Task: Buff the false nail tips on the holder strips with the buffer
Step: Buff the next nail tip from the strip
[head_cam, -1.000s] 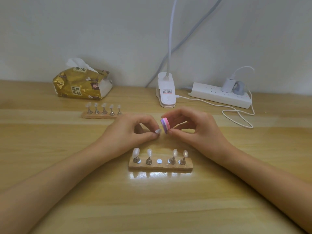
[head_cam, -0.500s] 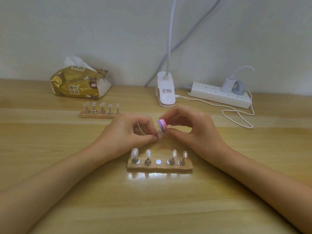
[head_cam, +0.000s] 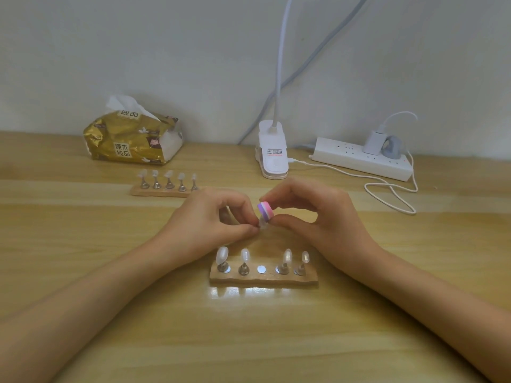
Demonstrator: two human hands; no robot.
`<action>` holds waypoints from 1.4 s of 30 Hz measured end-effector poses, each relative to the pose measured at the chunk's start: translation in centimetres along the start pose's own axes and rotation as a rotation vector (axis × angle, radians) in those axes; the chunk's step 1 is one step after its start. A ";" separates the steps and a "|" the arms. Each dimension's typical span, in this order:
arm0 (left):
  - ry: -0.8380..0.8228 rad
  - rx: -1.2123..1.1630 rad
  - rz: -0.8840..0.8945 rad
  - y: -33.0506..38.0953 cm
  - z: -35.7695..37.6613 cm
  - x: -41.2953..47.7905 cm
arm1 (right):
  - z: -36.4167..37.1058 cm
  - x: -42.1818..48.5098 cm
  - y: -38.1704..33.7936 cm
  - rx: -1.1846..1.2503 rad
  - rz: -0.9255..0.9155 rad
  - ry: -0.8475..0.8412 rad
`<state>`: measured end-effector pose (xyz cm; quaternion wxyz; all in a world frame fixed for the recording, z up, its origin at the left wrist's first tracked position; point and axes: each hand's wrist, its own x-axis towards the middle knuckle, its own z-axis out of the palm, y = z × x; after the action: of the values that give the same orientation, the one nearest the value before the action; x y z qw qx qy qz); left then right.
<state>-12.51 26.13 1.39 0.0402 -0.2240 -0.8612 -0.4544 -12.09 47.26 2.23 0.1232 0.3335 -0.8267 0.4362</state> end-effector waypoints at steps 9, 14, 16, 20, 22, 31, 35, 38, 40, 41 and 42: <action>0.009 0.011 -0.010 0.0 -0.1 0.0 | 0.0 0.1 -0.1 0.013 0.026 -0.023; 0.007 0.009 -0.001 0.2 -0.1 -0.1 | 0.1 -0.1 -0.2 0.003 -0.036 0.018; 0.008 -0.001 0.004 0.2 0.0 -0.1 | 0.0 -0.1 -0.1 0.014 0.000 -0.013; 0.008 0.000 0.000 0.2 -0.1 -0.1 | -0.1 -0.1 -0.2 -0.004 -0.030 0.022; 0.009 -0.002 -0.006 0.2 -0.1 -0.1 | 0.0 -0.1 -0.3 -0.012 -0.035 -0.007; 0.006 -0.004 -0.007 0.1 -0.1 0.0 | -0.2 -0.1 -0.2 0.017 0.016 -0.040; 0.006 0.015 -0.005 0.1 -0.1 0.0 | -0.3 -0.2 -0.2 0.009 -0.007 -0.007; 0.009 0.033 -0.006 0.2 -0.1 0.0 | -0.4 -0.2 -0.3 0.007 0.022 -0.032; 0.002 0.031 -0.005 0.2 -0.1 0.0 | -0.6 -0.2 -0.2 0.024 0.011 0.019; 0.001 0.027 -0.002 0.2 -0.1 0.0 | -0.6 -0.2 -0.2 0.021 -0.003 0.039; 0.001 0.023 0.000 0.1 -0.1 0.0 | -0.6 -0.2 -0.2 0.018 -0.001 0.031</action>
<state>-12.45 26.10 1.54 0.0432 -0.2234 -0.8663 -0.4446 -11.83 47.75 2.57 0.1333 0.3282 -0.8205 0.4486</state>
